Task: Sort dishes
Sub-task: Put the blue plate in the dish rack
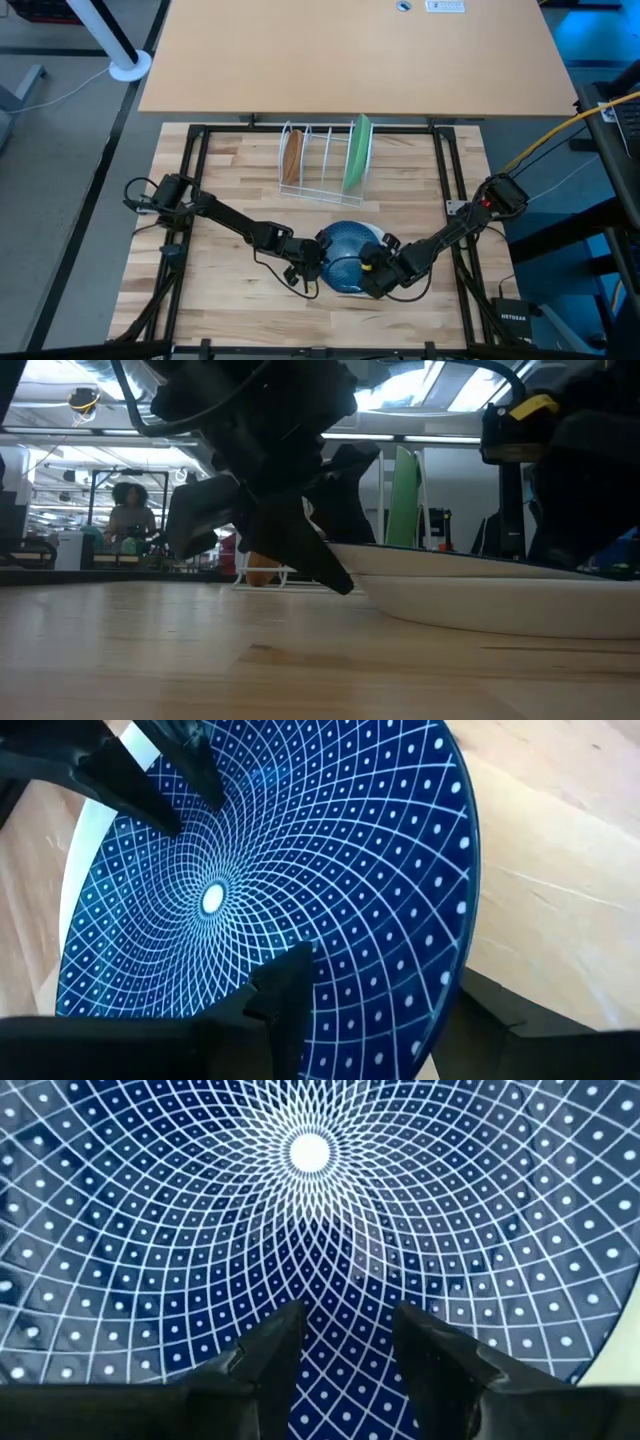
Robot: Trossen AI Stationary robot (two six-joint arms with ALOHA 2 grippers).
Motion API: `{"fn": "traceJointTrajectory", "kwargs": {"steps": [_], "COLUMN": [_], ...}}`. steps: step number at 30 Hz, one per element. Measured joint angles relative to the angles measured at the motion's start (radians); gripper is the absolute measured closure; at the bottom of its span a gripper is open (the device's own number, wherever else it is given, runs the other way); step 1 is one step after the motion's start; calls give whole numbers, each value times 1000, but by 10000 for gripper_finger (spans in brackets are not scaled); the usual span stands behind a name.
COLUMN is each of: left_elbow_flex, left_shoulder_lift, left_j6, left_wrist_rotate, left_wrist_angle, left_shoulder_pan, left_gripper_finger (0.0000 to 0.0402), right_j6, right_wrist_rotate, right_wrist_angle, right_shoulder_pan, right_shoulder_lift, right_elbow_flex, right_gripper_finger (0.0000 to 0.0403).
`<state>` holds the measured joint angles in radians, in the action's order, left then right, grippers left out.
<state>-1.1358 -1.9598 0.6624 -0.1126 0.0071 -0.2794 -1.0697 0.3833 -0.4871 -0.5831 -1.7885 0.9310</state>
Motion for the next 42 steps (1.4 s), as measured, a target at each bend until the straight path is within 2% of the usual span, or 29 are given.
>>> {"fn": "traceJointTrajectory", "kwargs": {"steps": [8,18,22,30,34,42], "left_elbow_flex": [0,-2,-2,-3,-2,-4], "left_shoulder_lift": [0,5,4,10,10,14], "left_j6": [2,74,152,166,165,90], "left_wrist_rotate": [-2,-25,-102,-245,-300,-339], "left_wrist_angle": [4,22,16,38,69,105], "left_shoulder_pan": [0,-37,-79,-144,-162,-189], "left_gripper_finger": [250,354,366,395,397,399], "right_j6": [5,65,100,207,286,394], "right_wrist_rotate": [3,0,9,45,69,112], "right_wrist_angle": [10,3,-5,-132,-168,-328], "right_shoulder_pan": [0,0,0,2,2,1], "right_shoulder_lift": [-1,-4,-9,-16,-15,-13], "right_elbow_flex": [1,43,72,217,283,452], "right_gripper_finger": [237,237,237,237,237,237]}}
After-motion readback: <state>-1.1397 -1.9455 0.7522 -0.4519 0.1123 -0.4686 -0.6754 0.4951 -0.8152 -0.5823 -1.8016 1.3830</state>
